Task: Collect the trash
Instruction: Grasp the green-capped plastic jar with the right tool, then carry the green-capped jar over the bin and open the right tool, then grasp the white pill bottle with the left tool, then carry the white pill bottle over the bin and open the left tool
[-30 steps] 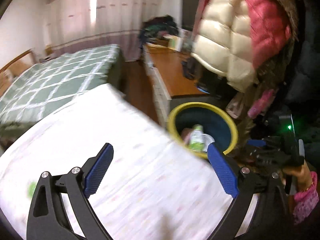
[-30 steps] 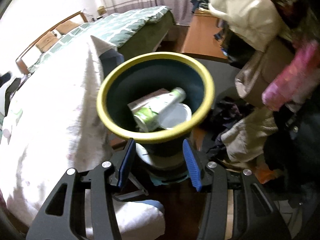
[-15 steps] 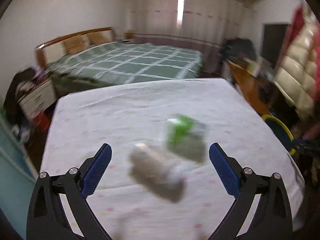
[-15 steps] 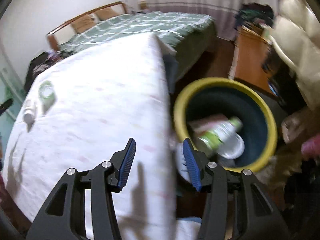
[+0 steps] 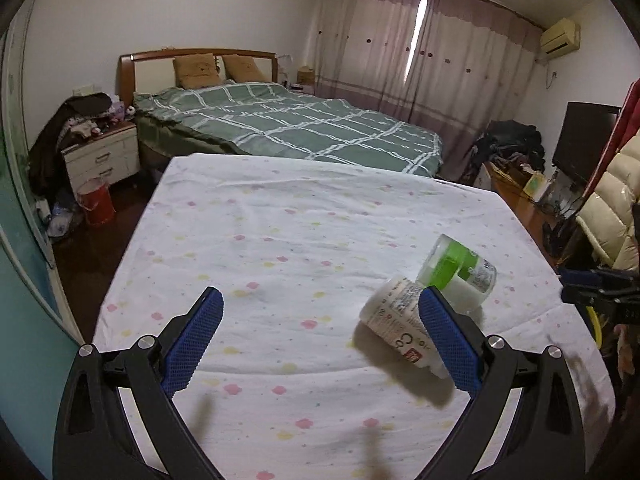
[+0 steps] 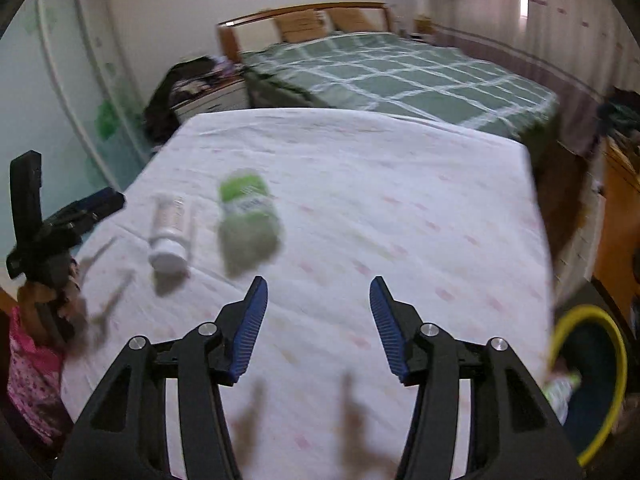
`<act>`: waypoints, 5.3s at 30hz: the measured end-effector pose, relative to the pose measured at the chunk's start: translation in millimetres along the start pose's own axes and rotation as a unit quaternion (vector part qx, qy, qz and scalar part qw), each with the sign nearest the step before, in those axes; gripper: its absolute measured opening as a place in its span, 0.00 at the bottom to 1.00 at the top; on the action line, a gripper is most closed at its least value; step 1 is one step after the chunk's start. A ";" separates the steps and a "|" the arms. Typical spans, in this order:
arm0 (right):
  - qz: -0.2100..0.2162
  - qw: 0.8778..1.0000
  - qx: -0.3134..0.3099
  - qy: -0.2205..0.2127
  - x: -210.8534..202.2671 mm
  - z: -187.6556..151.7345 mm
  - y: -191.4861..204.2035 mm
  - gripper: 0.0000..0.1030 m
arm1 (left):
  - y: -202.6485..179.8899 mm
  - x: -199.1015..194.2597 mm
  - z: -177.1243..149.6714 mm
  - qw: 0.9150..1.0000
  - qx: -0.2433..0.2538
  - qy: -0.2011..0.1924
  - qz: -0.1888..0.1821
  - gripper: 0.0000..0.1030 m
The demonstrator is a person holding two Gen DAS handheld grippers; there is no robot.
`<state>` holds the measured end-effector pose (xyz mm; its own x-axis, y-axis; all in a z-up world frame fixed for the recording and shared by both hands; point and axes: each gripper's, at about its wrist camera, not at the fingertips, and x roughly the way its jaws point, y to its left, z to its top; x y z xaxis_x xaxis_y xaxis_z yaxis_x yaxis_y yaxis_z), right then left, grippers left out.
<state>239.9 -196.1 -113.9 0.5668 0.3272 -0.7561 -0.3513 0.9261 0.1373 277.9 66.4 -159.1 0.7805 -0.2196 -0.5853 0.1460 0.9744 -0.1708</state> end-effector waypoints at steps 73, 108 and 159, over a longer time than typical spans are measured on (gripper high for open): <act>-0.217 0.906 0.350 -0.100 -106.4 -155.7 -247.4 0.63 | -26.8 5.2 -10.8 1.000 0.023 0.013 -0.013 0.95; -0.176 0.931 0.311 -0.070 -92.8 -148.8 -218.9 0.63 | -111.4 77.5 -2.8 0.927 0.318 0.167 -0.113 0.95; -0.254 0.901 0.347 -0.061 -196.4 -266.7 -235.2 0.63 | -624.6 167.8 -66.8 0.810 0.469 0.190 -0.296 0.90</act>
<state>12.5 -528.3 -168.4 0.6165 -0.1925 -0.7635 0.5022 0.8430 0.1929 277.1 -582.3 -203.6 0.1879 -0.4866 -0.8532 0.9629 0.2624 0.0624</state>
